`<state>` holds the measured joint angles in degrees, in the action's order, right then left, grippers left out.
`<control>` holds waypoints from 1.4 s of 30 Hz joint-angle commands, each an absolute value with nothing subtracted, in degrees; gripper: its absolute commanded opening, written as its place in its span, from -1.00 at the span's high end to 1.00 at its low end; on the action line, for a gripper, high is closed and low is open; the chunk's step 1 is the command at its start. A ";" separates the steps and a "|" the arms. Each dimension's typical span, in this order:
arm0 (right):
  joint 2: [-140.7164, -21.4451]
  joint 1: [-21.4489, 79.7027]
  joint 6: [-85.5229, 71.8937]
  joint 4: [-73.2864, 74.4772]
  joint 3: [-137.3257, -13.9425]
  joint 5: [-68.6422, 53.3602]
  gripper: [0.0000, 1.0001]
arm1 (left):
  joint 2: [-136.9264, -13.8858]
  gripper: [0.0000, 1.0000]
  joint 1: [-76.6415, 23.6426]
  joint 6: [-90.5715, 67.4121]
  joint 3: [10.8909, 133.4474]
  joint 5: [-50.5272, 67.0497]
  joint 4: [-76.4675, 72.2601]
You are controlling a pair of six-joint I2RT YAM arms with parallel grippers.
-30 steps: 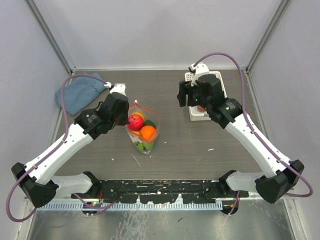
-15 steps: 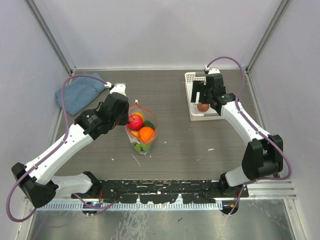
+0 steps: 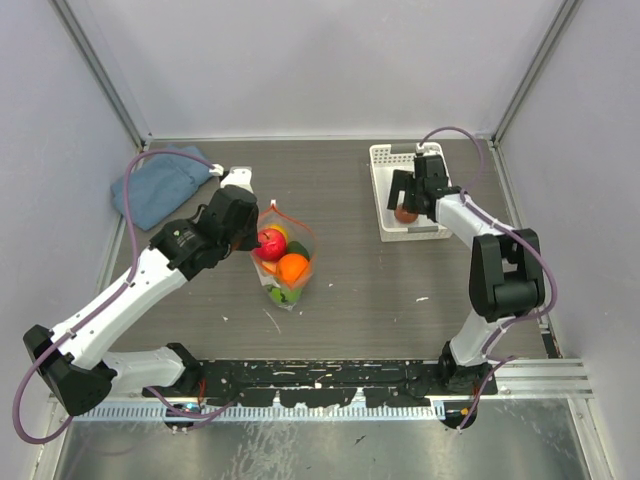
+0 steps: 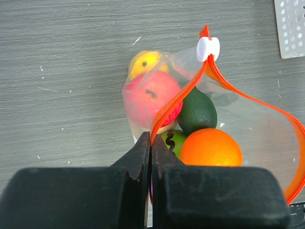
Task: Place the food in the zip-top bag and seal the zipper
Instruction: Pick up the fake fruit from the bin.
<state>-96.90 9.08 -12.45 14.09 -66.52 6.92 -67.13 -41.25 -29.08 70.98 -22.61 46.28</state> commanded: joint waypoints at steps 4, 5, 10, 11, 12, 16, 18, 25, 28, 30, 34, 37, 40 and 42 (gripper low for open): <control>-104.22 8.16 -13.67 10.55 -70.09 6.32 -0.97 | -65.26 1.00 -41.31 -28.56 70.66 -23.58 43.42; -104.88 8.17 -13.64 10.47 -70.30 6.25 -0.97 | -65.22 1.00 -41.25 -28.59 70.66 -23.51 43.42; -107.31 8.09 -13.55 10.46 -71.15 6.24 -0.89 | -65.21 1.00 -41.25 -28.64 70.31 -23.42 43.46; -107.47 8.09 -13.54 10.42 -71.18 6.28 -0.85 | -65.25 1.00 -41.27 -28.70 70.24 -23.46 43.47; -107.56 8.02 -13.54 10.33 -71.08 6.39 -0.83 | -65.25 1.00 -41.27 -28.73 70.13 -23.42 43.42; -107.40 7.98 -13.36 9.93 -70.83 6.35 -0.57 | -65.30 1.00 -41.23 -28.81 69.86 -23.38 43.50; -106.84 8.00 -13.28 10.09 -70.65 6.17 -0.41 | -65.22 1.00 -41.30 -28.91 69.66 -23.23 43.42; -101.45 8.08 -13.75 10.74 -68.93 5.66 0.01 | -65.53 1.00 -41.30 -28.92 69.89 -23.51 43.36; -98.10 8.22 -13.88 10.98 -67.47 5.15 0.03 | -65.52 1.00 -41.29 -28.77 70.43 -23.61 43.42; -95.51 8.45 -13.89 11.08 -66.47 4.67 0.04 | -65.30 1.00 -41.29 -28.66 70.73 -23.80 43.50; -89.62 9.59 -14.14 11.55 -64.70 3.49 0.04 | -64.88 1.00 -41.30 -28.65 71.03 -23.92 43.55; -84.94 11.11 -14.16 12.22 -63.92 2.89 0.05 | -64.95 1.00 -41.27 -28.65 71.34 -23.85 43.81; -80.97 13.94 -13.41 13.42 -63.81 2.98 0.04 | -65.04 1.00 -41.30 -28.81 71.52 -23.67 43.97; -78.32 16.44 -12.43 14.27 -63.89 3.56 0.04 | -65.04 1.00 -41.27 -28.96 71.41 -23.65 43.79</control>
<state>-84.20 12.49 -13.65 13.47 -63.83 3.79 -66.70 -41.23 -29.10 69.34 -22.72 45.84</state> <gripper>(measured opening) 0.728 0.006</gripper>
